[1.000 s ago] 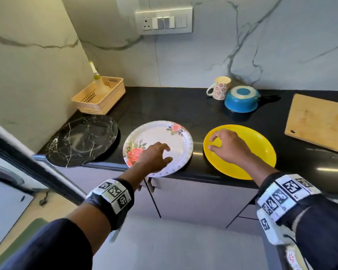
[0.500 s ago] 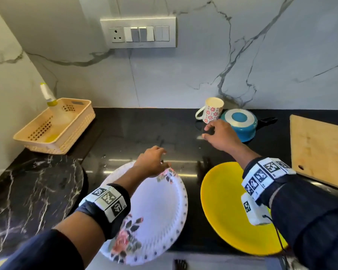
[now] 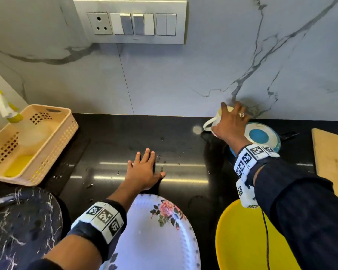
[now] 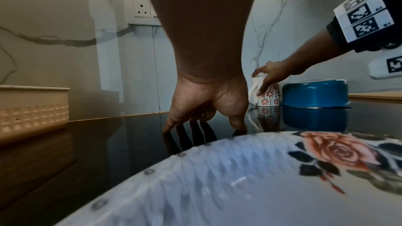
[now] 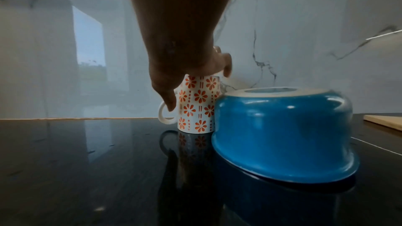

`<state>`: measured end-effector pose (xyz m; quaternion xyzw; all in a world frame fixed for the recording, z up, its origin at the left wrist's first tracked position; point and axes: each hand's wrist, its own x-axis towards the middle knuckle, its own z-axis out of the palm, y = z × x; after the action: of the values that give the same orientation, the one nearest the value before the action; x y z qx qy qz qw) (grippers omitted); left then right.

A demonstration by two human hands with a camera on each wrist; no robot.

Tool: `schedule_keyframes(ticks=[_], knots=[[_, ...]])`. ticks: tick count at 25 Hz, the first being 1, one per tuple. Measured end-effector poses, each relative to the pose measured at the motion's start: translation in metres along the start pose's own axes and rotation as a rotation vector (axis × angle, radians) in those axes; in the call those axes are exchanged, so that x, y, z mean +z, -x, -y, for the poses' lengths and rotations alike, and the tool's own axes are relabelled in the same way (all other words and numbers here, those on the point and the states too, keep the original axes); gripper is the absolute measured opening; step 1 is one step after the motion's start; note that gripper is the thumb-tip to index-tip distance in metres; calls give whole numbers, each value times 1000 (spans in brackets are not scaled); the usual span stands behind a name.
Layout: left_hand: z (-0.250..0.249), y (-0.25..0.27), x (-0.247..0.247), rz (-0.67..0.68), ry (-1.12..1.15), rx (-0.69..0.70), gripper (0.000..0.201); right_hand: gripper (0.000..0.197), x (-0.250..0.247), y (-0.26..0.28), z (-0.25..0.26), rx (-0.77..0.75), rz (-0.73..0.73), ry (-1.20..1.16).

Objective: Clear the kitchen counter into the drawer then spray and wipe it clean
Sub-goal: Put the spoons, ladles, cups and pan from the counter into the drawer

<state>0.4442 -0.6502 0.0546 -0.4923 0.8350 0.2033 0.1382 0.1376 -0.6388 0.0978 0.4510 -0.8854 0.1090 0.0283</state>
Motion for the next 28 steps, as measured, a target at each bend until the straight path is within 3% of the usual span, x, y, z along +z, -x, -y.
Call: schedule_keyframes(ticks=[2,5,7,10,12,14,17,22,25,28], knots=[[-1,-10,-5,58,4,-12,96,91,7,-14,-7,54,104,-62],[-5,-20,-14,137,14,-39,105,86,12,-17,-8,23,81,-122],[-7,-23,-19,165,25,-49,108,82,9,-10,3,-80,42,-94],[-8,-15,-23,149,46,-54,106,80,1,17,25,-382,-31,18],[-5,-4,-29,99,78,-32,98,79,-5,45,38,-547,-68,14],[-3,18,-36,-38,179,-9,81,76,-18,84,49,-676,-123,-72],[-22,71,-42,-203,284,97,69,71,-52,160,45,-790,-214,-255],[-64,177,-17,-202,389,446,55,80,-113,294,-13,-592,-177,-493],[-85,235,23,-114,457,649,55,82,-129,381,-56,-400,-154,-536],[-112,269,64,19,513,729,54,82,-130,456,-91,-222,-165,-550]])
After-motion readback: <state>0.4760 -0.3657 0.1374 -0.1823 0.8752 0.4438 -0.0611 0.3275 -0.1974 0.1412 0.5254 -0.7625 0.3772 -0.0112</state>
